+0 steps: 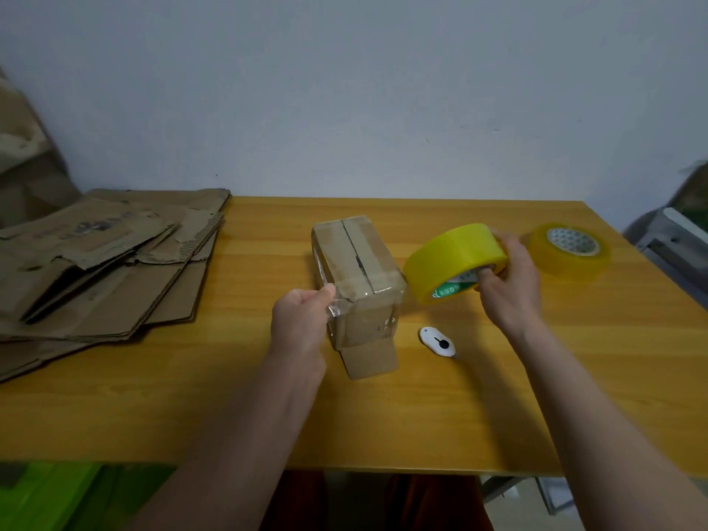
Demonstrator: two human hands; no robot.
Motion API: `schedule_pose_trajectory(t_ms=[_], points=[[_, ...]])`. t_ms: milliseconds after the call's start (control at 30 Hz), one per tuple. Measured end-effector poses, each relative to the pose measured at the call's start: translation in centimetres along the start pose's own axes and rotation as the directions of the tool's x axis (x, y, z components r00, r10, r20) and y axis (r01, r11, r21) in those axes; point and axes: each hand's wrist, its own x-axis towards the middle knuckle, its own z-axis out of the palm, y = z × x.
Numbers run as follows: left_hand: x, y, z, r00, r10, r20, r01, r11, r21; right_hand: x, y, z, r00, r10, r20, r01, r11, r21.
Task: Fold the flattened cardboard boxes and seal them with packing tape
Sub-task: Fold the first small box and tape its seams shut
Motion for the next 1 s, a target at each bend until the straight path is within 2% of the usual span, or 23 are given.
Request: schedule_pose_trajectory(t_ms=[133, 300, 567, 700, 733, 767, 800, 833, 867, 933, 1000], points=[[0.3, -0.3, 0.0, 1.0, 0.004, -0.005, -0.004, 1.0, -0.014, 0.2, 0.7, 0.5, 1.0, 0.024, 0.019, -0.024, 0.999, 0.031], [1.5, -2.1, -0.4, 0.995, -0.097, -0.006, 0.097, 0.995, 0.003, -0.2, 1.5, 1.2, 0.996, 0.058, 0.069, -0.061, 0.997, 0.039], [1.0, -3.5, -0.1, 0.993, -0.105, -0.05, 0.107, 0.994, 0.038, -1.1, 2.1, 2.1, 0.991, 0.086, 0.105, -0.098, 0.988, 0.117], [1.7, -4.0, -0.9, 0.971, -0.176, -0.162, 0.193, 0.976, 0.101, -1.8, 2.0, 2.0, 0.988, 0.108, 0.112, -0.124, 0.981, 0.148], [1.7, -3.7, -1.2, 0.977, -0.116, -0.182, 0.141, 0.981, 0.13, -2.0, 1.8, 2.0, 0.987, 0.112, 0.118, -0.13, 0.98, 0.152], [1.8, -3.5, -1.6, 0.982, 0.03, -0.185, 0.005, 0.982, 0.186, -2.1, 1.7, 2.2, 0.987, 0.104, 0.121, -0.123, 0.98, 0.157], [1.9, -3.1, -1.9, 0.962, 0.224, -0.158, -0.176, 0.946, 0.272, -2.3, 1.5, 2.3, 0.988, 0.095, 0.125, -0.113, 0.983, 0.146], [2.0, -2.5, -2.1, 0.908, 0.407, -0.094, -0.345, 0.858, 0.381, -2.4, 1.5, 2.4, 0.988, 0.077, 0.132, -0.094, 0.987, 0.128], [2.1, -1.8, -2.4, 0.85, 0.527, 0.0, -0.458, 0.738, 0.495, -2.7, 1.3, 2.5, 0.988, 0.054, 0.145, -0.069, 0.993, 0.099], [2.1, -0.3, -2.8, 0.782, 0.6, 0.171, -0.53, 0.495, 0.689, -3.2, 0.5, 2.7, 0.983, 0.006, 0.184, -0.019, 0.997, 0.068], [2.4, 1.1, -3.0, 0.81, 0.539, 0.23, -0.478, 0.382, 0.791, -3.9, -0.4, 3.0, 0.968, -0.057, 0.245, 0.04, 0.996, 0.074]])
